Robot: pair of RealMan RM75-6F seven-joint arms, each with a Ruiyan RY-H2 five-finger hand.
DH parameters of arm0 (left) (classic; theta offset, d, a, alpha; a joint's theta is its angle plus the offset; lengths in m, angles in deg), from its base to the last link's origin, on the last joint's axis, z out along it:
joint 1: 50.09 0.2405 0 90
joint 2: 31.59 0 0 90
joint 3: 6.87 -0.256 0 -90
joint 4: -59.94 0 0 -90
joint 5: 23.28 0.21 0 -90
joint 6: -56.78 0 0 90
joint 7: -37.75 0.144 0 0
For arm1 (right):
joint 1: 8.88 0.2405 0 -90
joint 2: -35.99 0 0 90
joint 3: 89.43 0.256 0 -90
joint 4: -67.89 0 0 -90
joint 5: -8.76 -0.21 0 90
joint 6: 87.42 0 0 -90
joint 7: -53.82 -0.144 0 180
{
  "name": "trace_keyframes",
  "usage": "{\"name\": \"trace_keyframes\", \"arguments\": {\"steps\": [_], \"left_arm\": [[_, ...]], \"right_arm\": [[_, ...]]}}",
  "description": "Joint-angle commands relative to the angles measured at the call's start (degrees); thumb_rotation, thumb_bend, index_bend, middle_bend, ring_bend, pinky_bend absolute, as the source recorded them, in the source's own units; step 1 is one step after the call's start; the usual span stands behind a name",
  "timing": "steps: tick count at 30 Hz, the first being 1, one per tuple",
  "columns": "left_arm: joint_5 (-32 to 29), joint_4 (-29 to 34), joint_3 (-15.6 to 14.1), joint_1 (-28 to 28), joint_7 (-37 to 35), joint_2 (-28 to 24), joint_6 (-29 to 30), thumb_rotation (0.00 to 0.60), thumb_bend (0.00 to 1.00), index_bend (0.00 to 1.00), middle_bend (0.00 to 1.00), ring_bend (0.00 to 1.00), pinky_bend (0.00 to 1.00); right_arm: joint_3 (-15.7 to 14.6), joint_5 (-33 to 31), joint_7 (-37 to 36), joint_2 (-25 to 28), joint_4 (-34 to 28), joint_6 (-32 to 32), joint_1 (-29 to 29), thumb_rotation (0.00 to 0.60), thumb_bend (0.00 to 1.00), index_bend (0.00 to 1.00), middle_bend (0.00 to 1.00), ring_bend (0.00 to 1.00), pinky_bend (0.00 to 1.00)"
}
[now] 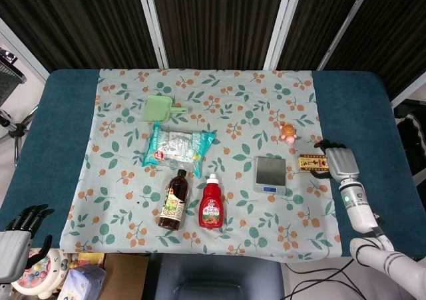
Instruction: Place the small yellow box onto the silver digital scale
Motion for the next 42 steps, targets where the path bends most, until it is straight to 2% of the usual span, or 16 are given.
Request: {"name": "trace_keyframes", "arguments": {"steps": [1,16,20,24,30,33,38,42], "left_arm": [[-0.07,0.04,0.06,-0.11,-0.13,-0.1,-0.16,0.6,0.44,0.25,0.17,0.16,0.37],[-0.44,-0.01,0.14,0.03,-0.38,-0.11,-0.16,0.6,0.44,0.25,0.17,0.16,0.37],[-0.65,-0.03,0.19,0.06,-0.36,-0.11,-0.24,0.6,0.44,0.25,0.17,0.16,0.37],[-1.25,-0.09,0.44,-0.18,-0.05,-0.06,-0.78,0.6,0.44,0.25,0.17,0.16,0.37],[-2.21,0.26,0.79,-0.4,0.16,-0.08,-1.38,0.6,0.44,0.25,0.17,0.16,0.37],[-2.03,0.25,0.72,-0.4,0.34,-0.06,-1.35,0.6,0.44,0.25,0.17,0.16,0.37],[-2.18,0.3,0.76,-0.45,0.56,0.01,-1.5,0.6,0.44,0.25,0.17,0.16,0.37],[-2.34,0.41,0.84,-0.57,1.07,0.09,-1.71,0.6,0.44,0.25,0.17,0.16,0.37]], "right_arm": [[-0.34,-0.32,-0.85,-0.83,0.95,-0.96,0.58,0.6,0.33,0.38,0.31,0.32,0.37],[-1.49,-1.39,0.63,-3.17,4.17,-2.58,1.61,0.6,0.33,0.38,0.31,0.32,0.38],[-1.39,-1.85,1.33,-4.18,5.2,-2.48,1.91,0.6,0.33,0.4,0.34,0.35,0.42],[-1.2,-2.72,2.95,-5.57,6.26,-1.25,1.51,0.6,0.33,0.49,0.42,0.43,0.5],[-0.32,-4.17,6.38,-8.01,7.26,3.0,0.32,0.6,0.33,0.72,0.62,0.62,0.68],[0.07,-4.52,6.34,-7.77,5.54,4.08,-0.25,0.6,0.33,0.78,0.67,0.67,0.72],[-0.16,-3.44,5.99,-6.7,2.85,6.26,-0.95,0.6,0.33,0.79,0.68,0.68,0.73],[-1.14,1.81,3.92,-4.24,-4.99,14.71,-2.76,0.6,0.33,0.79,0.68,0.68,0.73]]}}
